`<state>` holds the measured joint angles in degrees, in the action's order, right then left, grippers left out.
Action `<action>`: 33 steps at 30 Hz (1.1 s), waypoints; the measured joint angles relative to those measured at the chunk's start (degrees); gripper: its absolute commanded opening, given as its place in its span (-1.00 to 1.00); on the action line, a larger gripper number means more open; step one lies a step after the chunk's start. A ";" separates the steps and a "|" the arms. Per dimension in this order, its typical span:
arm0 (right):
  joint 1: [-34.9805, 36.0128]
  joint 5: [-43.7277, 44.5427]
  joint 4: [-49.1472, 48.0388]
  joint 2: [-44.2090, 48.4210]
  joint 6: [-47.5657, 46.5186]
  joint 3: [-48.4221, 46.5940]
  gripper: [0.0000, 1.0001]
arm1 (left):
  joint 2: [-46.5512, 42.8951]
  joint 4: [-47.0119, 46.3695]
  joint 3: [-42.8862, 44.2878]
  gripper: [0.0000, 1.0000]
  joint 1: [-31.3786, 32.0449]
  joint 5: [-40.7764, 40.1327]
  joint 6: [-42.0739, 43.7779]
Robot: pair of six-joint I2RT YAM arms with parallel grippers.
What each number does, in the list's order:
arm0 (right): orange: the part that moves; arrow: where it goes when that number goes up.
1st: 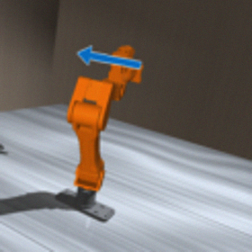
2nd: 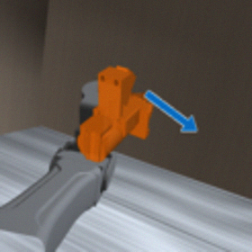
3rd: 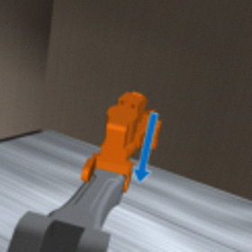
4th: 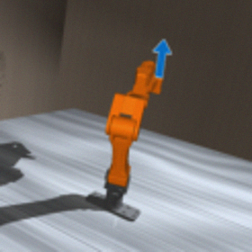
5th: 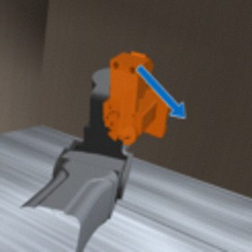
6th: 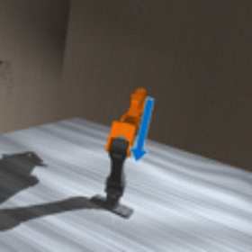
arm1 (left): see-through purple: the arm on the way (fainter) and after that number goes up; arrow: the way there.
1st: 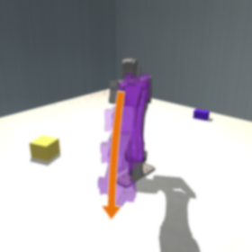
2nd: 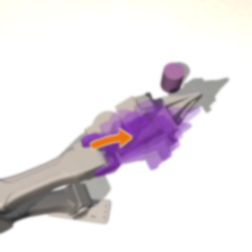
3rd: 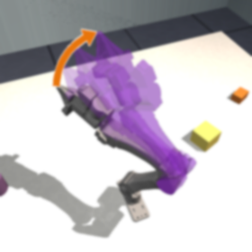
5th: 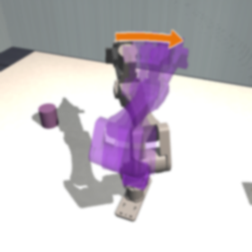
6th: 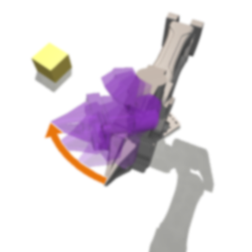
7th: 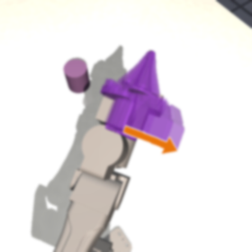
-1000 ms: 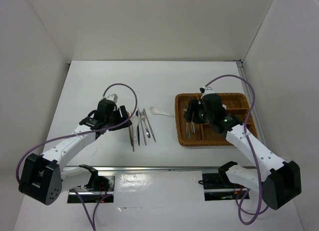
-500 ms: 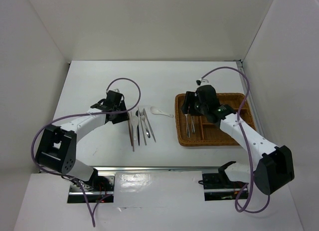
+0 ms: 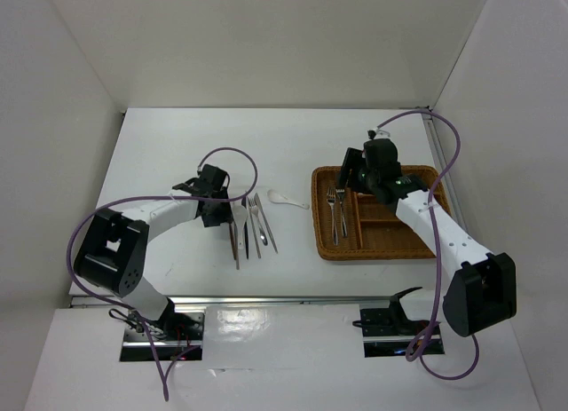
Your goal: Sort the eating utensils into containers
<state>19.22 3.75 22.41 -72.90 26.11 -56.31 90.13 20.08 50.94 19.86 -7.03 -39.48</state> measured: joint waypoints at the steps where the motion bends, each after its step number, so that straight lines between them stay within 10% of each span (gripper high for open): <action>1: -0.87 0.00 0.00 -0.13 0.15 -0.37 0.38 | 0.28 0.04 0.07 0.02 0.48 -0.17 0.00; 20: -5.25 -1.16 1.22 -0.33 -0.24 -0.68 0.38 | 10.95 9.81 11.15 -0.22 3.56 -7.91 -4.26; 33: -5.20 -13.33 0.07 -0.37 -1.57 -3.21 0.38 | 11.65 8.96 11.82 -0.75 3.87 -6.49 -4.72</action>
<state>14.02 -9.58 22.48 -73.28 24.53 -59.53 101.78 29.04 62.76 23.73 -13.52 -44.21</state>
